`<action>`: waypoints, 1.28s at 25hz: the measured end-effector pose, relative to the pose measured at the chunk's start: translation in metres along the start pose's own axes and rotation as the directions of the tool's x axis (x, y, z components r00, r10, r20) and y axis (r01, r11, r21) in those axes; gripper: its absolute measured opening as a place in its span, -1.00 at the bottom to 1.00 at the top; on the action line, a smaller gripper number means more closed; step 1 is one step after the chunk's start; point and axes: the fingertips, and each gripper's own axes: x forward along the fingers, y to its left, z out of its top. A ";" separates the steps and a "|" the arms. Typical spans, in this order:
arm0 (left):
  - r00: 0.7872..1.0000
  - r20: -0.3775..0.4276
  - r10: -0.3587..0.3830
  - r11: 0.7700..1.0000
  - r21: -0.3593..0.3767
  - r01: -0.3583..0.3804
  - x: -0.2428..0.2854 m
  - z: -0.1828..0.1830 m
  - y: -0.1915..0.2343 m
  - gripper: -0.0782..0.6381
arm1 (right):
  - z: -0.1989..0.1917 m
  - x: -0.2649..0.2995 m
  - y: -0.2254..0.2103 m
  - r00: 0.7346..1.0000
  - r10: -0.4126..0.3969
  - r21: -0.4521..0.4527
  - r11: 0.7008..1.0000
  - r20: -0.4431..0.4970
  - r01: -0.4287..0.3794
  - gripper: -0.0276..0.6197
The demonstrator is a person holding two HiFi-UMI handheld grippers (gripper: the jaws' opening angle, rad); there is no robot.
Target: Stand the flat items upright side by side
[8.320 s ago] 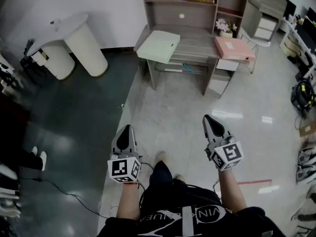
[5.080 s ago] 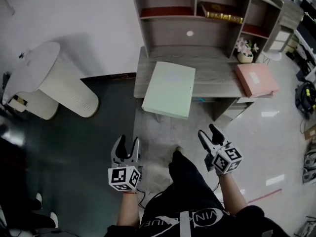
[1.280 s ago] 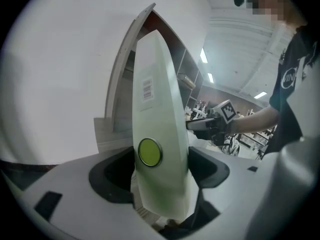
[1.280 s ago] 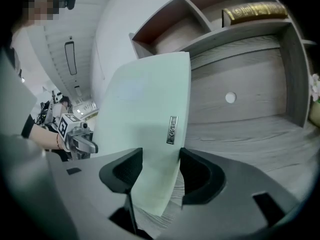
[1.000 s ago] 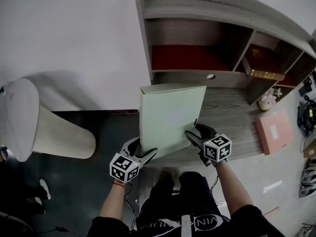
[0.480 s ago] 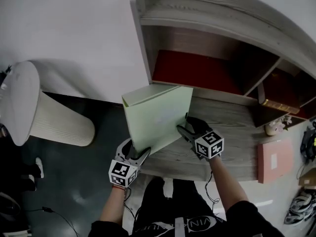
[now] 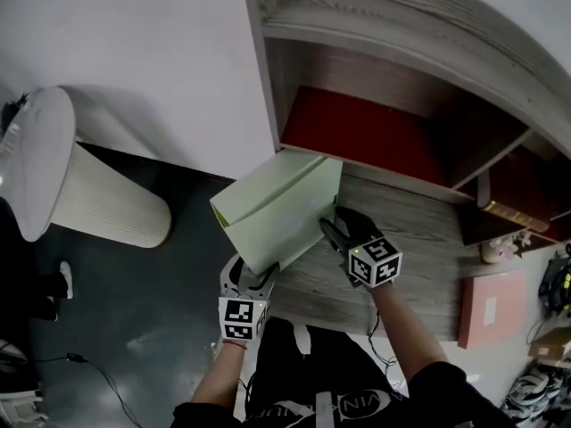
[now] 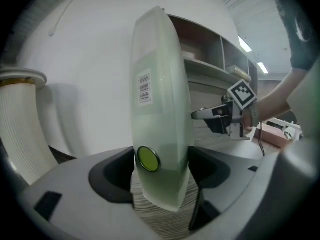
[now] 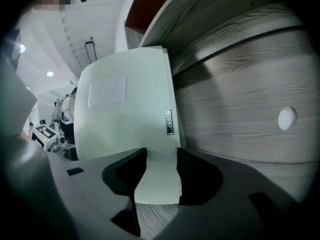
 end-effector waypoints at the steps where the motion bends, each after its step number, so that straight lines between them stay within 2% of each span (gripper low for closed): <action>1: 1.000 -0.007 0.026 1.000 -0.007 -0.026 0.002 -0.002 -0.001 0.16 | 0.000 0.002 -0.001 1.000 -0.004 0.025 1.000 0.007 0.004 -0.35; 5: 0.993 -0.043 0.112 0.993 -0.029 -0.114 0.014 -0.006 -0.007 0.16 | 0.003 0.014 -0.010 1.000 -0.014 0.100 0.995 0.022 0.012 -0.47; 7: 0.990 -0.068 0.123 0.992 -0.013 -0.124 0.021 -0.009 -0.013 0.17 | 0.003 0.020 -0.017 0.999 -0.026 0.134 0.991 0.022 0.023 -0.48; 11: 0.999 -0.017 0.047 0.993 0.113 -0.044 0.020 0.007 -0.036 0.15 | 0.011 0.033 -0.026 0.999 -0.033 0.163 0.986 0.026 0.028 -0.55; 14: 0.999 0.043 0.017 0.988 0.156 -0.023 0.013 0.031 -0.040 0.16 | 0.019 0.037 -0.027 0.999 -0.008 0.165 0.986 0.043 0.001 -0.52; 17: 0.998 0.060 -0.003 0.984 0.177 -0.008 0.014 0.049 -0.036 0.16 | 0.029 0.031 -0.024 0.996 0.026 0.184 0.982 0.083 -0.041 -0.37; 20: 0.999 0.030 0.020 0.983 0.179 -0.025 0.018 0.048 -0.031 0.14 | 0.041 0.016 -0.008 0.986 0.097 0.180 0.976 0.133 -0.121 -0.15; 24: 0.998 0.027 0.064 0.987 0.145 -0.067 0.027 0.050 -0.029 0.13 | 0.061 -0.008 0.034 0.944 0.256 0.151 0.945 0.209 -0.290 0.23; 26: 0.996 0.035 0.081 0.987 0.139 -0.085 0.033 0.054 -0.029 0.12 | 0.071 -0.016 0.058 0.922 0.317 0.106 0.932 0.223 -0.346 0.39; 29: 0.994 0.044 0.095 0.986 0.131 -0.100 0.042 0.058 -0.028 0.12 | 0.081 -0.021 0.087 0.904 0.367 0.025 0.924 0.221 -0.381 0.52; 32: 0.993 0.054 0.108 0.985 0.127 -0.114 0.049 0.061 -0.028 0.11 | 0.086 -0.018 0.102 0.902 0.377 -0.032 0.925 0.211 -0.379 0.56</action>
